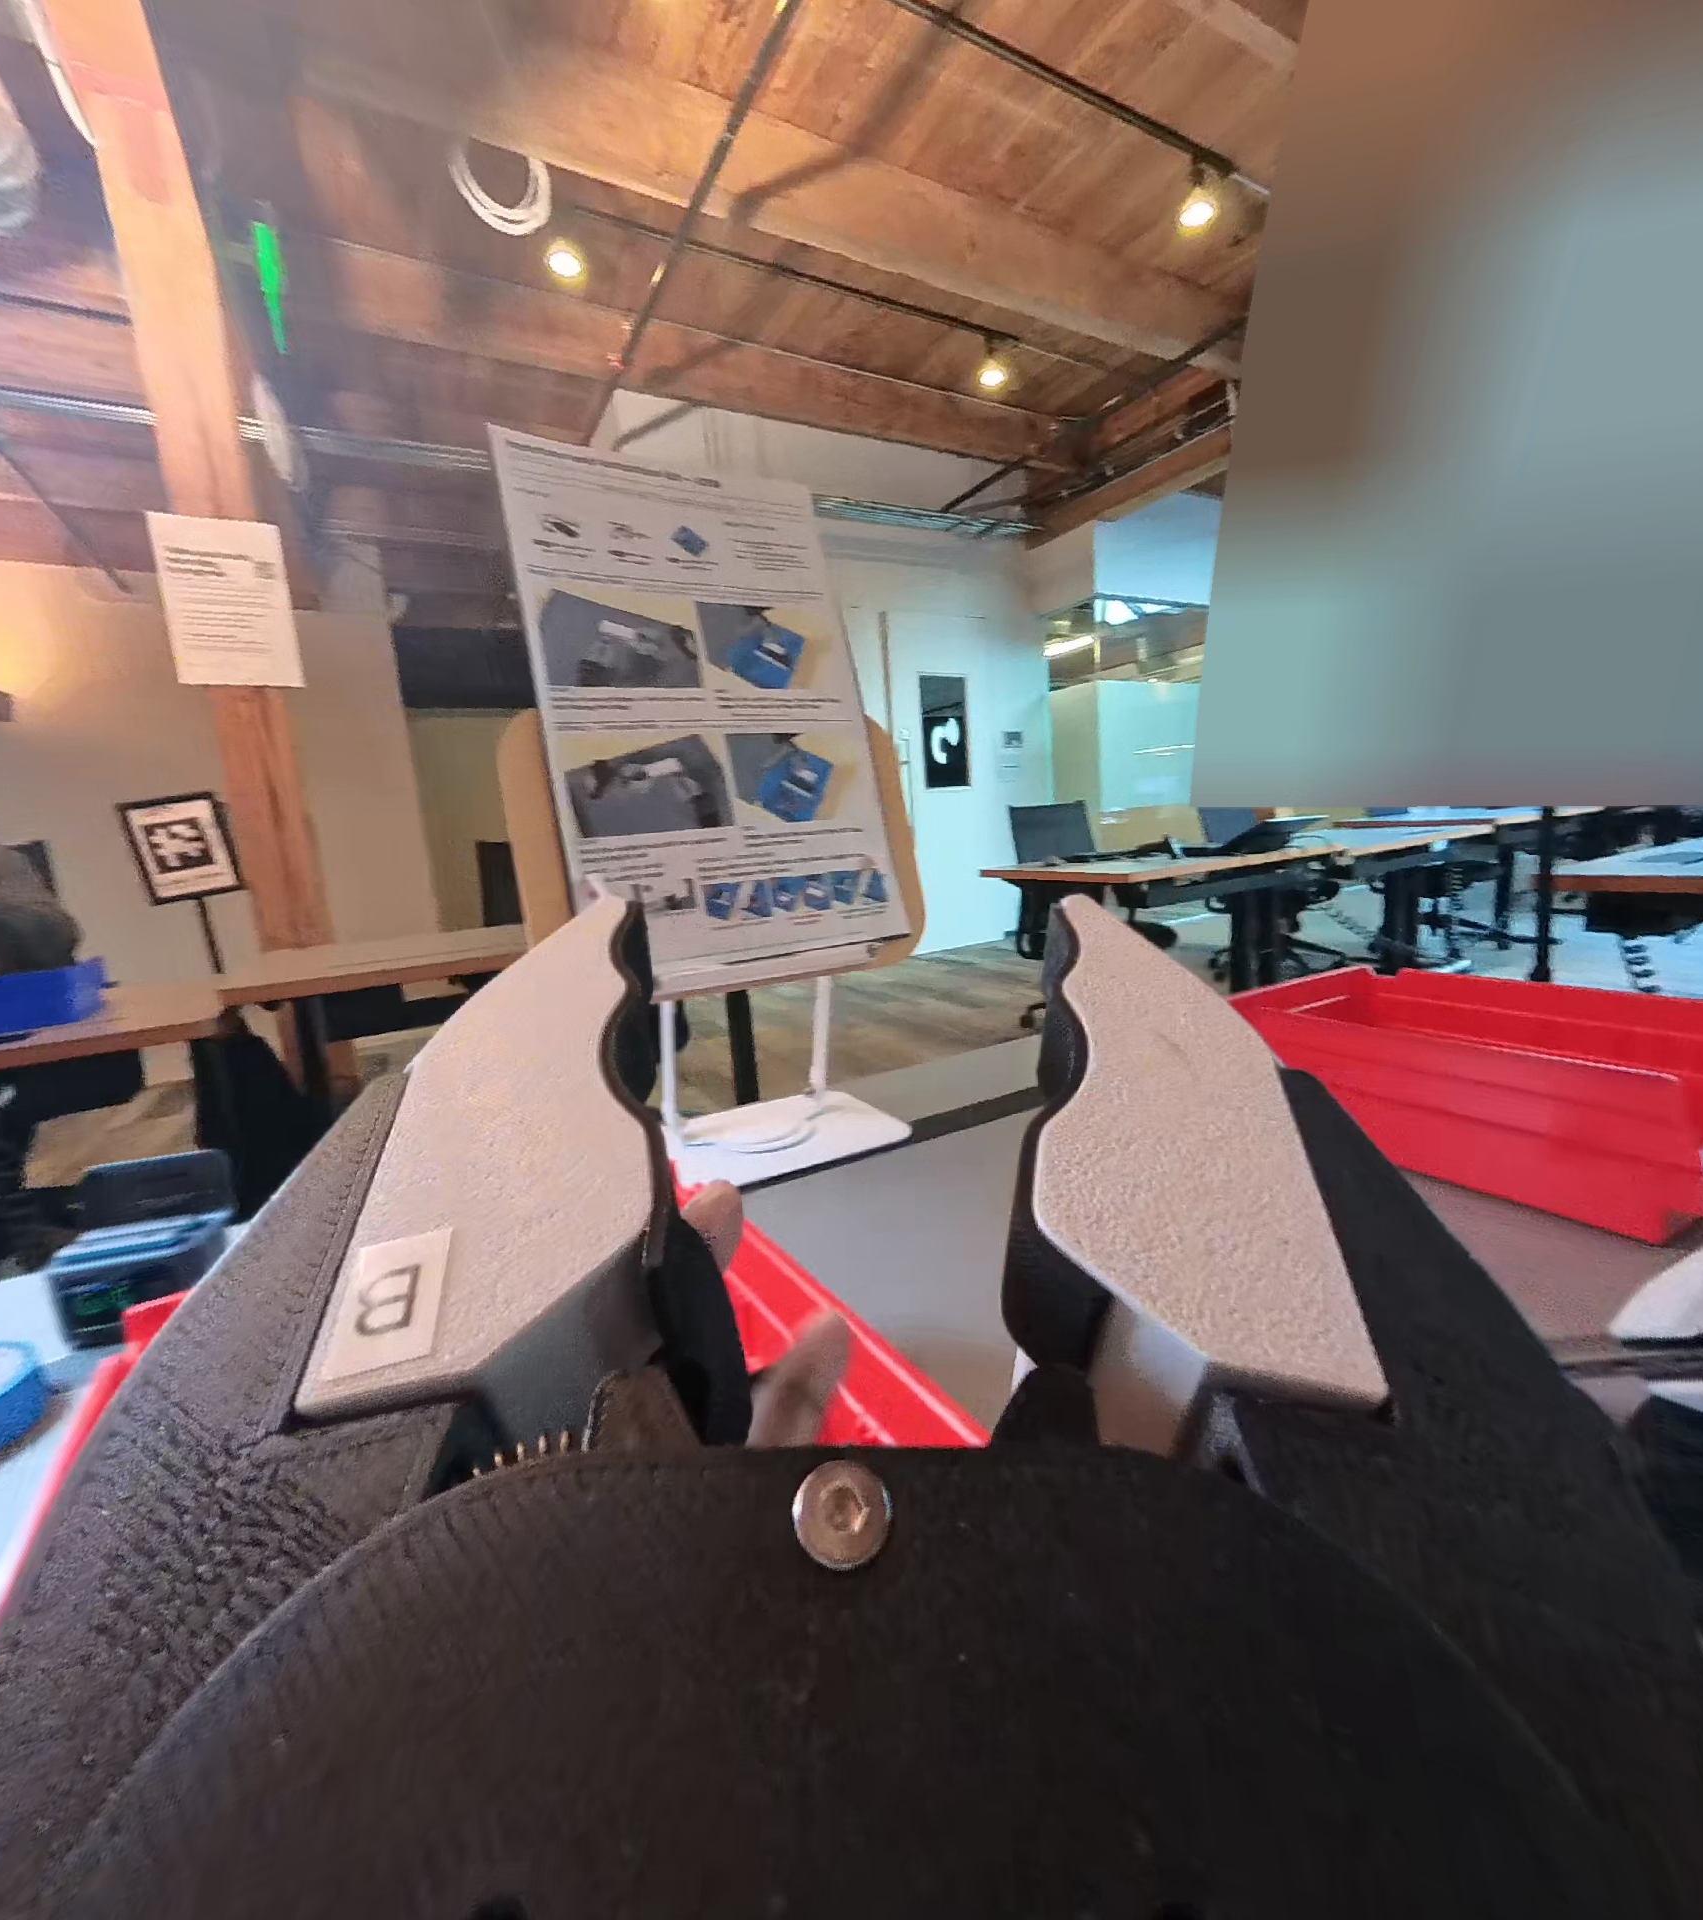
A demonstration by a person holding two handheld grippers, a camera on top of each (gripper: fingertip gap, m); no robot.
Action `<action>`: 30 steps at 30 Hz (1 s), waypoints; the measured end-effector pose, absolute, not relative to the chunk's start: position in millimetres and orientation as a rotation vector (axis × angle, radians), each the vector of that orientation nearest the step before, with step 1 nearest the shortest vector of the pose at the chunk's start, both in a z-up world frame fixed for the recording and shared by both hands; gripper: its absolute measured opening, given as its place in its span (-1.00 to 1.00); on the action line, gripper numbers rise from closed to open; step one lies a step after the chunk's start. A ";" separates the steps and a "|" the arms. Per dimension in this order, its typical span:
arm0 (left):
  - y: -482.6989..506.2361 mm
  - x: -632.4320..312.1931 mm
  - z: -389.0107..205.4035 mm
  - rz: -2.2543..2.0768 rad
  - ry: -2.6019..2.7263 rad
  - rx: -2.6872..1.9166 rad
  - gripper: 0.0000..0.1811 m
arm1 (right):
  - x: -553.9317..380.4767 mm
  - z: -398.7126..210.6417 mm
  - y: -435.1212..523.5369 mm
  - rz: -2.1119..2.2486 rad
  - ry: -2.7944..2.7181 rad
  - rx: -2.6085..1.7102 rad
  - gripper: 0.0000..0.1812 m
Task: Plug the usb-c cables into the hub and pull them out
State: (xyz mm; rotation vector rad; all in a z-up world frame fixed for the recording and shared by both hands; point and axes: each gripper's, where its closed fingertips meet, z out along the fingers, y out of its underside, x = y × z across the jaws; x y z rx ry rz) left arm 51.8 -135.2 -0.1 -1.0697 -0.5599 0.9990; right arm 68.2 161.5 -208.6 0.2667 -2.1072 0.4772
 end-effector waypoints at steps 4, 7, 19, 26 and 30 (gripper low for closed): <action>-161.7 51.1 -0.8 1.067 -0.616 -1.077 -0.18 | 78.4 -222.2 161.9 0.607 -2.302 0.131 -0.73; -183.1 42.9 -11.5 1.141 -0.720 -1.140 -0.03 | 84.0 -220.0 163.8 0.704 -2.389 0.059 -0.61; -160.6 43.9 -56.2 0.847 -0.774 -1.423 -0.18 | 69.1 -61.6 160.1 2.353 -1.433 -0.403 0.08; -133.3 39.8 -155.4 0.354 -1.102 -1.800 -0.26 | 29.6 -88.8 201.3 2.252 -1.263 -0.600 0.05; -124.9 35.7 -186.0 0.309 -1.182 -1.932 -0.39 | 25.3 -88.4 211.4 2.302 -1.203 -0.664 0.02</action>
